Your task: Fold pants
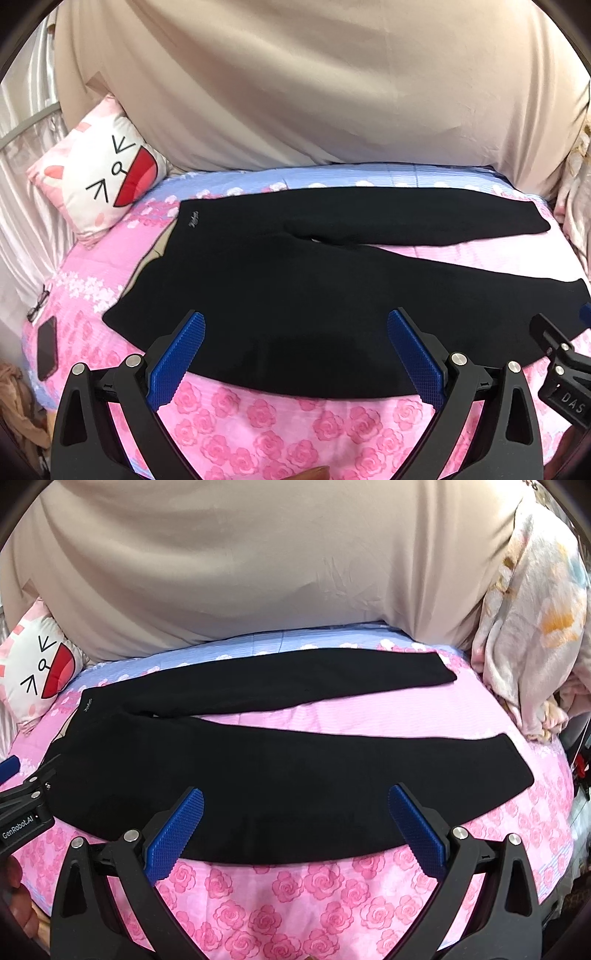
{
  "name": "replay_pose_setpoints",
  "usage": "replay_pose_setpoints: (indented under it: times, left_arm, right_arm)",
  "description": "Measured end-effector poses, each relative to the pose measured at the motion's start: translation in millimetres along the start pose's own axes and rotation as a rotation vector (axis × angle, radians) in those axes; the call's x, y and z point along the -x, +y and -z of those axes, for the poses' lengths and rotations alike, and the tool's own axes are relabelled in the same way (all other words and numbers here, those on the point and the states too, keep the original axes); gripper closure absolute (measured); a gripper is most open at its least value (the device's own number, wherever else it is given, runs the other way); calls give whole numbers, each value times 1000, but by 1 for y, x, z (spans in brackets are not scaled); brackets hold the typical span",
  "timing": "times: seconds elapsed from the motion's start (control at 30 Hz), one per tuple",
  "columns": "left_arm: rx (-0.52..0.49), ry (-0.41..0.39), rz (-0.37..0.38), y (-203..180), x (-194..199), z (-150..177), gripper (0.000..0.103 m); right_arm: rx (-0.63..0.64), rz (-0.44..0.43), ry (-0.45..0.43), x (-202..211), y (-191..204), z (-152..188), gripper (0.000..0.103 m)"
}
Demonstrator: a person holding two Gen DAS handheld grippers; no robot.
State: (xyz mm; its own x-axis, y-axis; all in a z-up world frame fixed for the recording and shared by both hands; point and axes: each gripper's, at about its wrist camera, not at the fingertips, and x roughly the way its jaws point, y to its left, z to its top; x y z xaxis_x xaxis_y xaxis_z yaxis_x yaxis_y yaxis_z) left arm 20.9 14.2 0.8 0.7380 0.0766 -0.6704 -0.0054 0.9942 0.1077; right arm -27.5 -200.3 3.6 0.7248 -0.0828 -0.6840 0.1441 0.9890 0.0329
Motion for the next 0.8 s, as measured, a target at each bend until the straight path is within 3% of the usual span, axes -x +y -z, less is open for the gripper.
replay_pose_setpoints:
  times: [0.8]
  left_arm:
    - [-50,65,10,-27,-79,-40,6]
  right_arm:
    - [8,27,63,-75,2,-32,5]
